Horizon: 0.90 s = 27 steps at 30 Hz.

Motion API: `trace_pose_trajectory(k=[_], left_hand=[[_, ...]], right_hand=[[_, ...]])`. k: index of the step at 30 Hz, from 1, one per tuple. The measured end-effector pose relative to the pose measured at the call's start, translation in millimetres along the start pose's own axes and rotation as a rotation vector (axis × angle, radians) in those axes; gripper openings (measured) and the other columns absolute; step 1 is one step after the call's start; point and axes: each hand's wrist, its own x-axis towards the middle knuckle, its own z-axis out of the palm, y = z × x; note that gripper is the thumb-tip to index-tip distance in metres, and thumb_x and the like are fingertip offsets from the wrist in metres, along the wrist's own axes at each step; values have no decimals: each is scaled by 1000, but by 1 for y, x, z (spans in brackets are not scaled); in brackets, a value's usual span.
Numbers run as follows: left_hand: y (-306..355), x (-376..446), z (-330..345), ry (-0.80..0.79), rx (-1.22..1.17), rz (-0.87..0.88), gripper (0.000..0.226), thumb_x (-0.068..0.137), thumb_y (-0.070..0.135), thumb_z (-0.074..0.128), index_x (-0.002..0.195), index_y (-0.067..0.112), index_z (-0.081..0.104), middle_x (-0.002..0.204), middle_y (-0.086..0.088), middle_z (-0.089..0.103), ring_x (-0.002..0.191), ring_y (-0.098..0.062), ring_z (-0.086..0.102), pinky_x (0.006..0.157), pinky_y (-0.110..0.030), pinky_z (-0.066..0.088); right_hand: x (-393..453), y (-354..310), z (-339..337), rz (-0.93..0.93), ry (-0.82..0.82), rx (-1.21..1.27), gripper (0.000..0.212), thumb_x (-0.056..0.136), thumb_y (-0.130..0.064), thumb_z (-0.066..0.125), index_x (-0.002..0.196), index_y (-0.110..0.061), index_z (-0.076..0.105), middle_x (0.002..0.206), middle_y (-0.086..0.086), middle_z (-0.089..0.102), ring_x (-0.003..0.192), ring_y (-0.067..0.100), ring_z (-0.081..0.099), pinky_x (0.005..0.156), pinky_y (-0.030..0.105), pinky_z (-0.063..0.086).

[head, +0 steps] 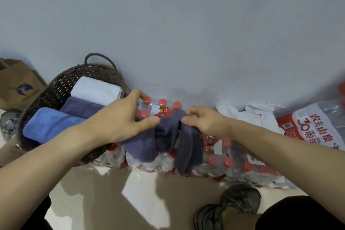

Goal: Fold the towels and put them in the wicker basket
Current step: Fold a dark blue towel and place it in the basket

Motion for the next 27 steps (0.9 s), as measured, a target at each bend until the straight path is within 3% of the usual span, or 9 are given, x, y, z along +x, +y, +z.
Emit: trace_pose_trajectory(k=[4,7,10,12,14,17,20,23,27], left_hand=[[12,1,13,-58,-145,185,83,68,79,62,139,45,37,112,27,59,93,13,56,79,-6,40],[24,7,16,-43,-487,221,49,78,50,76,121,33,61,107,20,70,90,5,66,79,-15,51],[27,10,11,92,-508,182,8,85,31,74,91,26,71,80,10,73,73,1,65,68,-18,50],[24,11,7,176,-461,153,12,89,22,69,77,21,68,68,-1,67,61,-2,54,58,-19,45],[22,13,4,183,-439,116,21,92,21,64,74,11,67,66,-11,64,62,-8,49,60,-28,46],[16,16,1,110,-373,76,28,94,26,60,81,3,68,75,-16,68,68,-10,52,68,-38,49],[17,12,-2,57,-337,120,15,90,27,67,78,18,69,70,3,70,64,-3,58,65,-29,51],[22,6,-1,-200,-389,205,15,82,35,76,93,28,69,84,13,73,73,-8,67,72,-26,54],[30,0,7,-450,-552,159,33,84,58,65,95,28,74,82,11,72,64,-6,62,64,-16,48]], right_hand=[[-15,-46,2,-107,-107,229,41,86,-48,64,99,-10,68,86,-1,74,78,11,70,66,17,51],[-25,-62,0,-132,-135,300,48,78,-50,67,96,-5,68,85,5,72,76,13,68,67,22,52],[-36,-68,-13,-141,-196,300,44,72,-40,74,104,-10,66,92,7,75,85,17,72,73,27,56],[-41,-65,-26,-121,-227,128,45,75,-27,80,113,-11,63,99,18,72,92,26,70,83,45,57],[-43,-60,-35,-112,-221,-11,26,83,-18,77,106,-10,67,99,30,67,87,29,63,87,52,51],[-44,-54,-45,-94,-138,53,10,96,-18,62,93,-10,67,87,16,70,81,22,64,85,38,50],[-39,-48,-52,-83,44,136,14,100,-16,54,97,-5,62,88,17,63,82,26,57,83,42,45],[-37,-49,-54,-121,201,183,16,102,-12,50,107,-5,63,93,23,67,83,28,61,80,43,49],[-35,-55,-48,-119,254,334,26,103,-17,48,97,-4,70,77,14,65,62,19,56,57,29,43]])
